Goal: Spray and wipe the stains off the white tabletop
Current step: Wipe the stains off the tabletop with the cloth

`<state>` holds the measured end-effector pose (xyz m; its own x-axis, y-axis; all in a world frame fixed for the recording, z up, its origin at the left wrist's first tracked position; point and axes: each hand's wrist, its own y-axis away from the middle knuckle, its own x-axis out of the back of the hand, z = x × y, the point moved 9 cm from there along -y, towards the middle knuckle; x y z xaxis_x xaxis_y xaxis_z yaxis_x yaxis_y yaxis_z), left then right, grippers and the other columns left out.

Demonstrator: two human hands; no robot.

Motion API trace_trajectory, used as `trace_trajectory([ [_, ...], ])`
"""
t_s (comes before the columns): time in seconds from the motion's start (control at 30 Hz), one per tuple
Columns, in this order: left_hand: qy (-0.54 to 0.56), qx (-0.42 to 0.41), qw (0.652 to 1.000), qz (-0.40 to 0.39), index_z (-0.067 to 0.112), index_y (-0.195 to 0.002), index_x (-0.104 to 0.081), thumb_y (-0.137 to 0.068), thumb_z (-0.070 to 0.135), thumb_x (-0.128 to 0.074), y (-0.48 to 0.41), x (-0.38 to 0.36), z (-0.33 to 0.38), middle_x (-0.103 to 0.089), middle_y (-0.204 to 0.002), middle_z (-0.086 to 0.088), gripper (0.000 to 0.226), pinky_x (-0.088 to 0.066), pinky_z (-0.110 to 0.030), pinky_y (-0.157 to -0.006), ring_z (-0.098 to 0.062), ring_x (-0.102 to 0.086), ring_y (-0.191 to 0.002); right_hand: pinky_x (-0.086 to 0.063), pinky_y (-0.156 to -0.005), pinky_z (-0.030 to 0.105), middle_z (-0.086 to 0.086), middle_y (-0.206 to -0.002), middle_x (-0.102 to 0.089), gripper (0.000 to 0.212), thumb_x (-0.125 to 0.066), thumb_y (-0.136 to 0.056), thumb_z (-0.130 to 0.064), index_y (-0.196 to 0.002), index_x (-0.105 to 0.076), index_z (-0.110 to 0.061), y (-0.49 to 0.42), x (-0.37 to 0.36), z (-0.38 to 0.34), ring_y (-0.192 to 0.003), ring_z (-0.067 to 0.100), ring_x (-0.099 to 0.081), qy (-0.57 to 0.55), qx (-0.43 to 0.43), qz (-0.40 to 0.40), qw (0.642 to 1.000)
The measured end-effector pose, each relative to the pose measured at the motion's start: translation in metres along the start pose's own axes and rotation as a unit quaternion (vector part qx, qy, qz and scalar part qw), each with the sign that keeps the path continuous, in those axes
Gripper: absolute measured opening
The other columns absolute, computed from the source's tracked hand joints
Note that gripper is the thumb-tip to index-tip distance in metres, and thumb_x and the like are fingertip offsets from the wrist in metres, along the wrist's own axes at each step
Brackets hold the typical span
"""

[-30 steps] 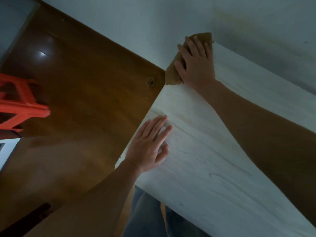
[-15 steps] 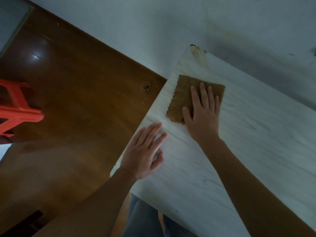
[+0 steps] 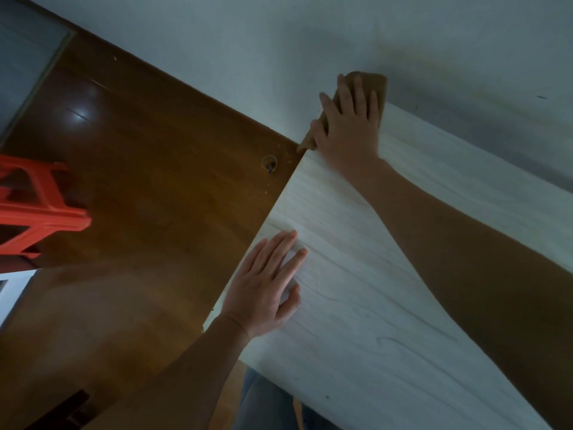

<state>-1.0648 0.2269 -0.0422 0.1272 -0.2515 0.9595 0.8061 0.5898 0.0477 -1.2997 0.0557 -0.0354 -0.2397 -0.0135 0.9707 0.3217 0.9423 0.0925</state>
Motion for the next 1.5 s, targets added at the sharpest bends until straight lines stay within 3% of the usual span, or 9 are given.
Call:
trace_trajectory([
  [0.13,-0.009,0.003,1.0,-0.006,0.018,-0.155,-0.044,-0.1,0.042,-0.049,0.0,0.001,0.001,-0.028,-0.17,-0.011,0.061,-0.026,-0.047,-0.127,-0.025,-0.02,-0.16,-0.01,-0.125,0.056,0.011,-0.166,-0.025,0.062,-0.026,-0.101,-0.045,-0.156,-0.036,-0.019,0.058,-0.008,-0.016,-0.154,0.034,-0.016,-0.011,0.032,0.003,0.999],
  [0.37,-0.007,0.003,1.0,-0.002,0.017,-0.154,-0.045,-0.1,0.042,-0.05,0.0,0.0,-0.001,-0.028,-0.169,-0.011,0.06,-0.024,-0.045,-0.128,-0.026,-0.02,-0.159,0.002,-0.127,0.048,0.004,-0.17,-0.008,0.068,-0.028,-0.102,-0.052,-0.162,-0.012,-0.024,0.155,-0.012,0.027,-0.157,0.027,0.0,-0.029,-0.051,-0.025,0.998],
  [0.63,0.0,0.0,1.0,0.008,0.018,-0.154,-0.044,-0.102,0.043,-0.043,0.0,0.002,0.0,-0.031,-0.169,-0.012,0.058,-0.03,-0.048,-0.126,-0.027,-0.024,-0.158,0.001,-0.126,0.05,0.006,-0.17,-0.013,0.071,-0.031,-0.099,-0.05,-0.161,-0.019,-0.02,0.033,0.0,0.041,-0.157,0.029,-0.005,-0.022,-0.038,0.0,0.999],
  [0.77,0.003,-0.003,1.0,0.013,0.017,-0.153,-0.045,-0.101,0.042,-0.047,0.001,0.003,0.001,-0.032,-0.168,-0.012,0.058,-0.033,-0.049,-0.124,-0.028,-0.026,-0.158,0.003,-0.126,0.05,0.006,-0.169,-0.015,0.069,-0.031,-0.099,-0.047,-0.161,-0.02,-0.02,0.013,0.0,0.026,-0.157,0.029,-0.006,-0.017,-0.03,0.008,0.999],
  [0.97,0.006,0.002,1.0,0.007,0.017,-0.153,-0.046,-0.1,0.042,-0.048,0.0,0.002,0.0,-0.03,-0.169,-0.012,0.059,-0.034,-0.051,-0.123,-0.027,-0.025,-0.158,-0.003,-0.126,0.053,0.003,-0.167,-0.023,0.068,-0.03,-0.099,-0.051,-0.16,-0.026,-0.022,0.028,0.001,0.037,-0.156,0.028,-0.012,0.0,0.112,-0.016,0.994],
  [1.23,0.004,0.001,1.0,0.003,0.017,-0.153,-0.047,-0.102,0.044,-0.043,0.0,0.0,0.0,-0.029,-0.169,-0.012,0.058,-0.031,-0.049,-0.125,-0.027,-0.023,-0.159,-0.001,-0.126,0.052,0.005,-0.168,-0.021,0.069,-0.033,-0.095,-0.045,-0.159,-0.028,-0.021,0.02,0.0,0.027,-0.156,0.029,-0.012,-0.015,0.026,0.016,0.999],
  [1.37,0.006,-0.001,1.0,0.004,0.017,-0.154,-0.044,-0.099,0.04,-0.052,0.001,0.0,0.0,-0.028,-0.169,-0.013,0.061,-0.032,-0.05,-0.124,-0.027,-0.022,-0.159,-0.007,-0.125,0.055,0.007,-0.163,-0.033,0.063,-0.037,-0.098,-0.045,-0.155,-0.038,-0.018,0.057,-0.005,0.002,-0.154,0.032,-0.02,-0.014,0.101,0.016,0.995],
  [1.5,0.012,0.001,1.0,0.009,0.016,-0.153,-0.047,-0.099,0.039,-0.053,0.001,0.002,0.0,-0.03,-0.169,-0.013,0.06,-0.033,-0.05,-0.123,-0.027,-0.024,-0.158,-0.009,-0.125,0.055,0.004,-0.165,-0.03,0.06,-0.034,-0.102,-0.048,-0.156,-0.036,-0.021,0.122,-0.016,-0.01,-0.154,0.029,-0.019,-0.008,0.221,-0.023,0.975],
])
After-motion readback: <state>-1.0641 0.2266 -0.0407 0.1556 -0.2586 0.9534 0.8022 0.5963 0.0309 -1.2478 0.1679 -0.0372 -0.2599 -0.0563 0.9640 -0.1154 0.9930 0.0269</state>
